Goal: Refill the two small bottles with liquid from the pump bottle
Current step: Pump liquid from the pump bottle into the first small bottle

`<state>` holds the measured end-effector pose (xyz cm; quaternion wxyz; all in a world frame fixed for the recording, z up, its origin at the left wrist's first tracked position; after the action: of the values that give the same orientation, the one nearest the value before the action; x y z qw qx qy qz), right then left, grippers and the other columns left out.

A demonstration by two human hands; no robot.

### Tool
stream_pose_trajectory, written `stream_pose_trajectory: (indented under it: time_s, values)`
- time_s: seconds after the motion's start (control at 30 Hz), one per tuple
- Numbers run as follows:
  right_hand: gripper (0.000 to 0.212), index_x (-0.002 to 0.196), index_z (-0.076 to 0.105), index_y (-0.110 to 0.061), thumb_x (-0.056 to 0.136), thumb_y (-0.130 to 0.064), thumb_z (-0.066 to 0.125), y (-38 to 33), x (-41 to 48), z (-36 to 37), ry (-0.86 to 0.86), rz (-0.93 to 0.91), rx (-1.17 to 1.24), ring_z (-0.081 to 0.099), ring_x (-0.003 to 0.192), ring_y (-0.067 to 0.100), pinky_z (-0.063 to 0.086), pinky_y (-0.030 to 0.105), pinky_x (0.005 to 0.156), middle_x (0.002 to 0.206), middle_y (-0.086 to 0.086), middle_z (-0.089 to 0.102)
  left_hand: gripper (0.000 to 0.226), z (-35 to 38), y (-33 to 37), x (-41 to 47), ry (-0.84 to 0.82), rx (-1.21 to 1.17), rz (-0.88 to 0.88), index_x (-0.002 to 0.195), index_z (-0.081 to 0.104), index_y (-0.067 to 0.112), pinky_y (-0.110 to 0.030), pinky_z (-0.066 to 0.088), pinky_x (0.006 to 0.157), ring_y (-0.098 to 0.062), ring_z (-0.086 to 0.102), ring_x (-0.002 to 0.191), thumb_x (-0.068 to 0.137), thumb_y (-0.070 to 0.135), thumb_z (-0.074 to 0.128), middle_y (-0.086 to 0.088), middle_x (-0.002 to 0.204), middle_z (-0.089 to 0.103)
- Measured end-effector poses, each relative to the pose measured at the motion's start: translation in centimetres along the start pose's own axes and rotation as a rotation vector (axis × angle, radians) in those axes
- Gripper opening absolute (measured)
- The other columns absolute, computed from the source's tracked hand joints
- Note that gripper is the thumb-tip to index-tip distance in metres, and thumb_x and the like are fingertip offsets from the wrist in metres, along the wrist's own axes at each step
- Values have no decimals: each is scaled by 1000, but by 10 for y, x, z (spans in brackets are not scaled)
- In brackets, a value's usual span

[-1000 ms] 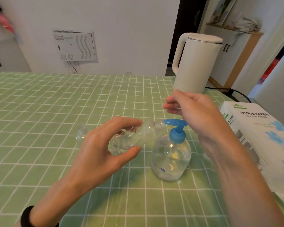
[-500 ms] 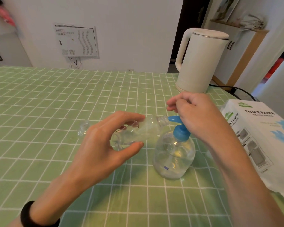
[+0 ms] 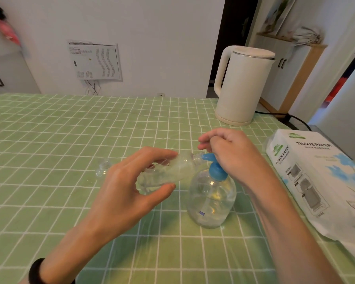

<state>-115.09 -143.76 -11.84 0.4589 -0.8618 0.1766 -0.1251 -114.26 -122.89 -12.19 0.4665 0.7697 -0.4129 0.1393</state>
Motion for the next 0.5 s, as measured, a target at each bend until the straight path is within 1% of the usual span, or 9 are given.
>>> stream_pose_trajectory:
  time_s: [0.07,0.13,0.2,0.27,0.33,0.4,0.43,0.5]
  values:
    - [29,91,75,-29,98,-20,48,-3,-1,-3,18,-16,41,71,90,6,54,28,81,95,-12,77,49,0,0,0,1,-5,-3,129,69,24,-23,55,95,-5,70,113,82,23,83,17,121,73]
    - [25,87,75,-28,96,-25,52,-4,-2,-7,46,-32,68,72,89,8,55,29,82,90,-10,79,49,-1,0,1,3,-1,-1,130,69,25,-22,55,96,-5,70,114,82,25,82,18,122,73]
    - [24,86,76,-26,95,-27,54,-5,-2,-9,55,-33,88,73,88,11,57,30,84,88,-10,79,50,-1,0,1,2,4,-3,130,69,24,-21,54,95,-5,70,113,81,24,84,19,121,73]
    - [23,85,77,-26,94,-27,56,-5,-2,-10,52,-19,128,73,86,9,57,28,83,88,-12,79,50,-1,-1,1,3,1,-5,129,70,23,-21,54,95,-5,70,113,81,22,84,18,121,73]
    - [22,85,78,-26,95,-28,59,-7,-3,-12,69,-26,156,73,84,3,54,25,78,88,-10,79,49,-1,-2,1,7,-4,-6,128,70,23,-21,54,96,-5,70,113,81,21,84,18,120,73]
    - [20,85,79,-26,94,-30,61,-11,-4,-17,107,-45,175,72,84,2,50,21,73,89,-8,79,49,-1,-3,1,8,-11,-7,128,70,24,-20,53,96,-5,70,113,81,20,84,19,119,73]
    - [20,84,79,-25,93,-32,63,-13,-5,-20,126,-54,190,73,85,6,50,19,69,91,-4,78,49,-1,-3,2,7,-13,-7,129,70,24,-20,53,96,-5,70,113,81,20,84,19,120,73]
    - [21,83,80,-25,92,-34,63,-17,-6,-22,148,-68,223,71,90,20,52,10,61,97,10,76,49,-2,-4,2,5,-14,-6,129,70,24,-20,53,96,-5,70,113,81,20,84,19,120,73]
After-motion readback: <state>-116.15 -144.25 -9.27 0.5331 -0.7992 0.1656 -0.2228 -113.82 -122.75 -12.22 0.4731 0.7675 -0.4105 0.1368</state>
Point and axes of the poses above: each hand's wrist, its own x-axis towards the middle knuckle, its own z-axis out of the palm, y = z × x, the point moved 9 cm from there along x, towards the middle knuckle
